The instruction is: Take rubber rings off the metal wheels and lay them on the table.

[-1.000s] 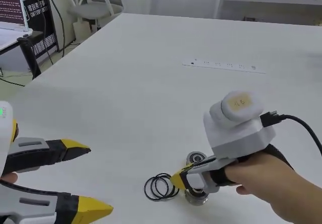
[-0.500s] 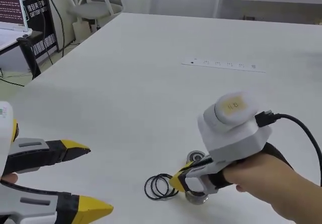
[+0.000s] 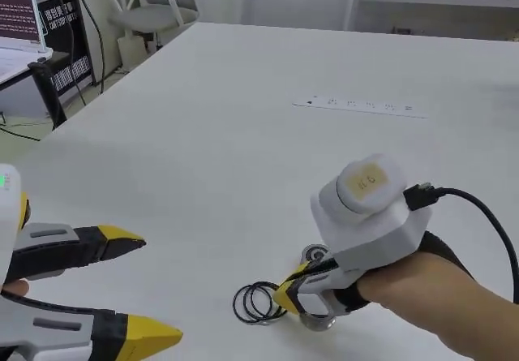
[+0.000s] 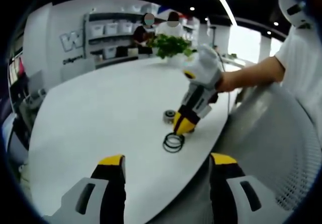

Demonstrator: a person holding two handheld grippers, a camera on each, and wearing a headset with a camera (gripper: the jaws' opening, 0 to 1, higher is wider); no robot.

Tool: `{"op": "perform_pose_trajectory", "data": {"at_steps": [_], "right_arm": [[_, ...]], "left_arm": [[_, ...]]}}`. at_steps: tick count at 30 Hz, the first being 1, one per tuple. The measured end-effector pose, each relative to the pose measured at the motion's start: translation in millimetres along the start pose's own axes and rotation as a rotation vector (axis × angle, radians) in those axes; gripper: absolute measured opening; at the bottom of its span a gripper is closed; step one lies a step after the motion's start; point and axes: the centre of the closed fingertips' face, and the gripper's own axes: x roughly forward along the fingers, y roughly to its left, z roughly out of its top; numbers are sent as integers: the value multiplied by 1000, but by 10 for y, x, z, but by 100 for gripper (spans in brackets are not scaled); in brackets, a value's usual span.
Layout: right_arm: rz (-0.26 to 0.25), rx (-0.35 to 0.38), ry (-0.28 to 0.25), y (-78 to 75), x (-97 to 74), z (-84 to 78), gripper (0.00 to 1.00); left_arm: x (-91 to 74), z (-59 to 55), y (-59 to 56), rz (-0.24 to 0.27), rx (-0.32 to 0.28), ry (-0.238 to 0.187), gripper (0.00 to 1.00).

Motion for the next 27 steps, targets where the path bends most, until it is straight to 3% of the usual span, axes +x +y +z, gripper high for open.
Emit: {"op": "perform_pose_trajectory", "data": {"at_steps": [21,27], "right_arm": [[-31,-31,-3,-52,7,-3,8],[-19,13,-15,-74,-25,-5,9]], "left_arm": [[0,-16,-8,1,3,11,68],[3,-9,-14,-2,-2,5,68]]}}
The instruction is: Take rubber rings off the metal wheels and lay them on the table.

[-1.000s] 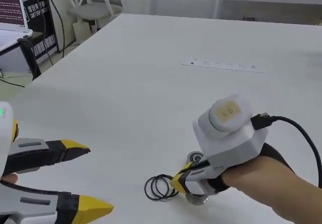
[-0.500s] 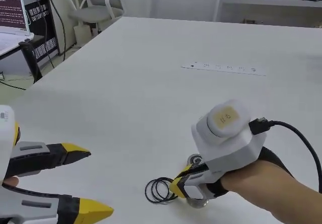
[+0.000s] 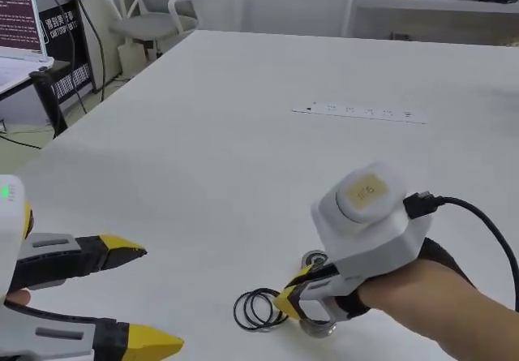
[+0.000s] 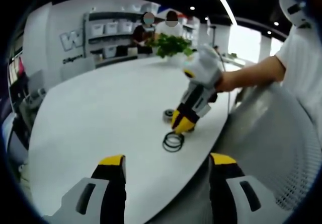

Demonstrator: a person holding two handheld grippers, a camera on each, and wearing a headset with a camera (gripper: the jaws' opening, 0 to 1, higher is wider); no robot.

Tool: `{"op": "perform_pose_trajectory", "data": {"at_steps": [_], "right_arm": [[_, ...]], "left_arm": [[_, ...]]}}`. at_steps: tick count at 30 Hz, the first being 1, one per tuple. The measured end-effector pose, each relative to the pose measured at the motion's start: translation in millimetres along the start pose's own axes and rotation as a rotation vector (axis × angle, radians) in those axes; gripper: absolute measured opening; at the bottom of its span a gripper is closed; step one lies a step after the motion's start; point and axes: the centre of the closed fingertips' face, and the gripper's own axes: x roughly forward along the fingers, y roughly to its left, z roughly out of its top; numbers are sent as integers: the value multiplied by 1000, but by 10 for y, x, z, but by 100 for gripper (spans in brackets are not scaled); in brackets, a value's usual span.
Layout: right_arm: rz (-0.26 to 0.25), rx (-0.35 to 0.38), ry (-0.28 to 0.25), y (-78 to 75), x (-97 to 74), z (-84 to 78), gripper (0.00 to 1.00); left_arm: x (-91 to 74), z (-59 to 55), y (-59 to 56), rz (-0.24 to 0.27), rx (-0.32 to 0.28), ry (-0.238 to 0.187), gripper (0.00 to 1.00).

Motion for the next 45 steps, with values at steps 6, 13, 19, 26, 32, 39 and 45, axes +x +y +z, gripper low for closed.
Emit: {"op": "perform_pose_trajectory", "data": {"at_steps": [6,13,19,26,32,39,45], "right_arm": [[4,33,-46,-16,-75,89,11],[7,26,-94,2,-182,211,16],[21,6,-142,55,-289,337,22],[44,-39,-164,138,-397,432,42],[45,-97,-171,226,-497,478,51],[41,-148,-193,290,-677,490,63],[10,-161,-252,277,-937,490,71]], "left_arm": [[-1,23,-2,-2,-5,-14,68],[4,39,-19,-13,-13,-26,70],[2,55,-23,-16,-15,-37,71],[6,64,-46,-30,-14,-44,74],[11,57,-63,-41,-13,-42,78],[18,59,-80,-57,-26,-50,84],[26,57,-101,-71,-26,-48,87]]}}
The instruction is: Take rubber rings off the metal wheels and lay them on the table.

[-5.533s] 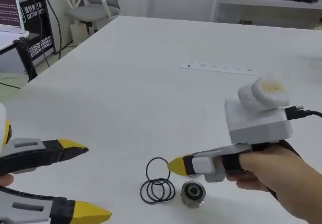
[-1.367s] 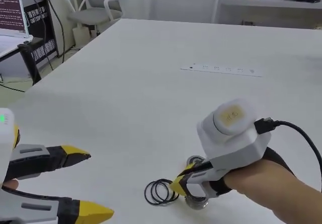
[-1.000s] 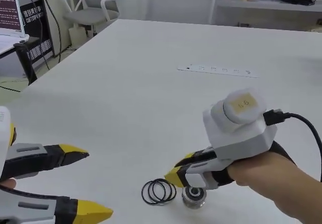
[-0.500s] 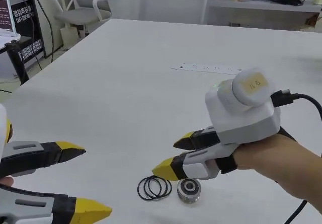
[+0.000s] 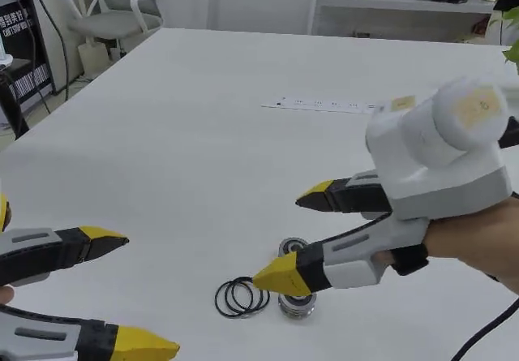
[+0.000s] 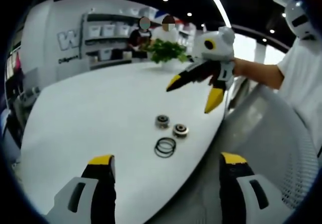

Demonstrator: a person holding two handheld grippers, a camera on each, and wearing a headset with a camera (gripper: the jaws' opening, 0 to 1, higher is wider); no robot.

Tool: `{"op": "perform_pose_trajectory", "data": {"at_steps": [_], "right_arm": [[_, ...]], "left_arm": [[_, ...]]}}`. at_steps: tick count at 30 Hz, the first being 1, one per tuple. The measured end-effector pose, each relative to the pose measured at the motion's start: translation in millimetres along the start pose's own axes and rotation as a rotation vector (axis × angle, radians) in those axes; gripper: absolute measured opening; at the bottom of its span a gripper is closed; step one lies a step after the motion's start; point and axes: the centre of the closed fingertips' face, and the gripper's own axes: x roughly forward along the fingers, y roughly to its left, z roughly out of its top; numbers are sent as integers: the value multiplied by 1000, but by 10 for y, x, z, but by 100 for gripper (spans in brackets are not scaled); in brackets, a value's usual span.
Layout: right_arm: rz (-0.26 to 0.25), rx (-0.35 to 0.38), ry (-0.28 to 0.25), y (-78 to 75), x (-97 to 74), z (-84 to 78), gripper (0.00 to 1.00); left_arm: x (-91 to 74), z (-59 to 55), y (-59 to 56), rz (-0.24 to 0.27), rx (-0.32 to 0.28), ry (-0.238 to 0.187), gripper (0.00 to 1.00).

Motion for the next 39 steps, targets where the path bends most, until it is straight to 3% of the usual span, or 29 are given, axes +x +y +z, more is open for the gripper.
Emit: {"op": "perform_pose_trajectory", "data": {"at_steps": [4,12,16,27,33,39], "right_arm": [[-32,50,-65,-53,-199,29,71],[-89,86,-165,-101,-563,-90,77],[-126,133,-175,-131,-686,-225,79],[-210,228,-149,-121,-871,-667,90],[-207,293,-87,-16,-831,-910,99],[-200,312,-46,62,-777,-1049,99]], "left_arm": [[3,4,-16,-9,0,-2,87],[19,9,-52,-29,5,-4,91],[20,21,-48,-29,-1,-13,94],[16,12,-64,-39,-10,-12,96],[9,19,-45,-25,-10,-18,100],[2,7,-31,-18,-18,-16,100]]}}
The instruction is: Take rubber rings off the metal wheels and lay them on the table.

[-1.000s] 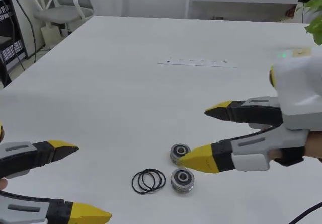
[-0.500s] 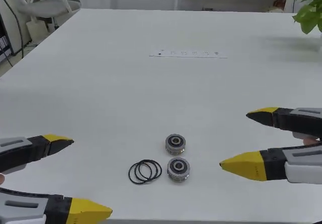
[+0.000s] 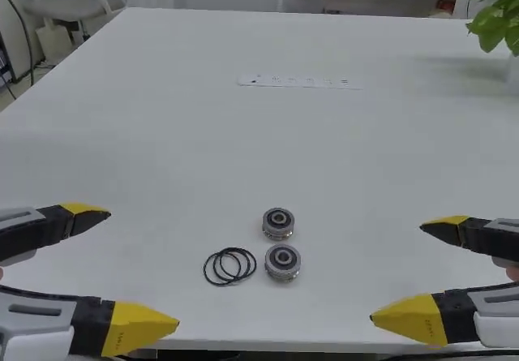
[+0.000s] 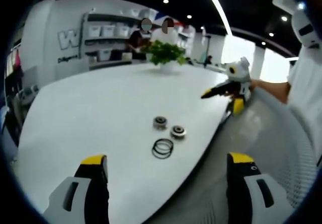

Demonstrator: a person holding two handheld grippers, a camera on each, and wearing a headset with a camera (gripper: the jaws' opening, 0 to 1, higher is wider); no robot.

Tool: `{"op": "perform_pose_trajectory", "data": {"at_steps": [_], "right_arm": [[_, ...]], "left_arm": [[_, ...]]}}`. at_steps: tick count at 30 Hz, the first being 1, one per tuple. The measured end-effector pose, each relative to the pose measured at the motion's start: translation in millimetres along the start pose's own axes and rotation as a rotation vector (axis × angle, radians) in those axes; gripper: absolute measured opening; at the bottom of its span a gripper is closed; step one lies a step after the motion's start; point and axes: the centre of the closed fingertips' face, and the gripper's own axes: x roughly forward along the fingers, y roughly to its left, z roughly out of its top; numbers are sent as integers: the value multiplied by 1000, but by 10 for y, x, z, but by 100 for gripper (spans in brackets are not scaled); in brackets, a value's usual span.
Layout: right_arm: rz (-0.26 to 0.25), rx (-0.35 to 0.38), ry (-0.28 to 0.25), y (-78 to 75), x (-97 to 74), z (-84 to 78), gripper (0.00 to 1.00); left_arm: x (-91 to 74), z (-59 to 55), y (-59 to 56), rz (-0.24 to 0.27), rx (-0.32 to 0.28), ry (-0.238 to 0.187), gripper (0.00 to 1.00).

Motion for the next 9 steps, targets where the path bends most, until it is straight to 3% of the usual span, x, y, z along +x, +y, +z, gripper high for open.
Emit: {"op": "perform_pose_trajectory", "data": {"at_steps": [9], "right_arm": [[-5,10,29,10,-4,-77,99]], "left_arm": [[-10,13,17,11,-19,-15,100]]}}
